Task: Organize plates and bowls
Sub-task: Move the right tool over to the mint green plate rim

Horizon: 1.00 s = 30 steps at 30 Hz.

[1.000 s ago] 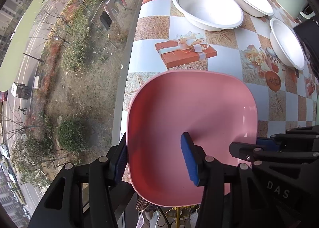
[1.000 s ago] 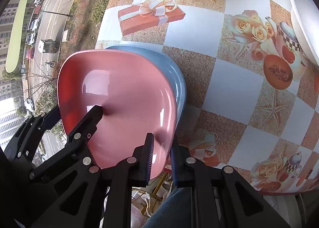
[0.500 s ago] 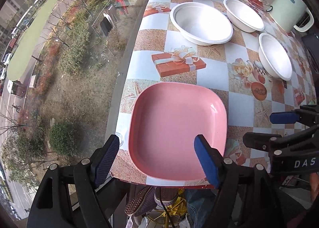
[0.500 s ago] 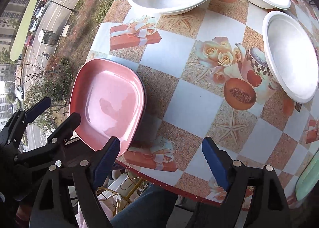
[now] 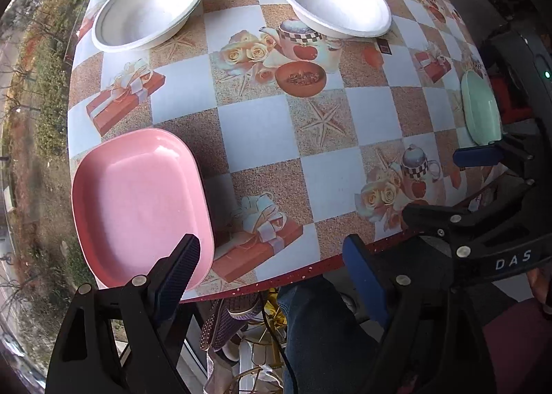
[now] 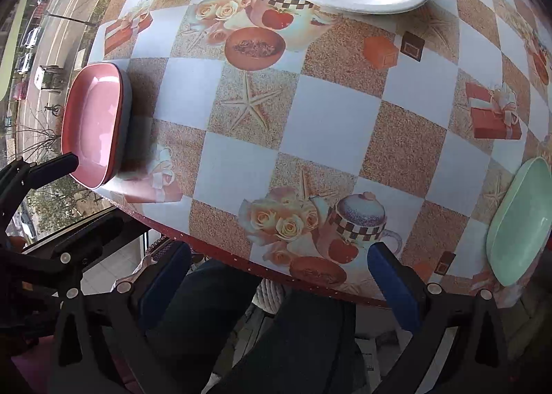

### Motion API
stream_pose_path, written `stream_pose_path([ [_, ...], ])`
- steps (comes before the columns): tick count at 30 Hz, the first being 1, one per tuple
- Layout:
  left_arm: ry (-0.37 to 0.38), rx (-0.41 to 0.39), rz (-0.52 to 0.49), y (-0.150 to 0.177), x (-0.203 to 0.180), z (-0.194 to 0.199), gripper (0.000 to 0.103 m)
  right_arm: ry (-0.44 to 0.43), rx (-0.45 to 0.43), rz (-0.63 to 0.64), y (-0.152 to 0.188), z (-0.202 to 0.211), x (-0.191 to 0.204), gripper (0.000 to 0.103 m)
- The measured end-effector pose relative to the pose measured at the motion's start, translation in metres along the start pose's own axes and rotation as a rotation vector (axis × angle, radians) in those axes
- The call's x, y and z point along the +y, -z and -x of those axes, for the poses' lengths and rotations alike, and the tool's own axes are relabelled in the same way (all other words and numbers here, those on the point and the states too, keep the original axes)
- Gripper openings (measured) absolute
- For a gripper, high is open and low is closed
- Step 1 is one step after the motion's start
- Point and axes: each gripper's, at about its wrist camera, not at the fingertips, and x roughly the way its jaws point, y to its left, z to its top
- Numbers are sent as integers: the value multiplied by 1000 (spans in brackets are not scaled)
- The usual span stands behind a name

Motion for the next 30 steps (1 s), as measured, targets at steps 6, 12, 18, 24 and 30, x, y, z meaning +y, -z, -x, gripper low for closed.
stream_pose_path([
  [6, -26, 15, -118, -23, -30, 2, 87, -38, -94, -188, 16, 37, -72, 103],
  [12, -49, 25, -185, -39, -49, 5, 87, -78, -121, -392, 30, 41, -118, 103],
  [18, -54, 25, -226, -49, -64, 9, 87, -92, -149, -537, 51, 38, -145, 103],
  [24, -58, 37, -250, -51, -76, 6, 87, -82, -170, -611, 63, 41, -165, 103],
  [30, -53, 55, -252, -52, -83, 2, 87, -69, -170, -678, 79, 40, -189, 103],
])
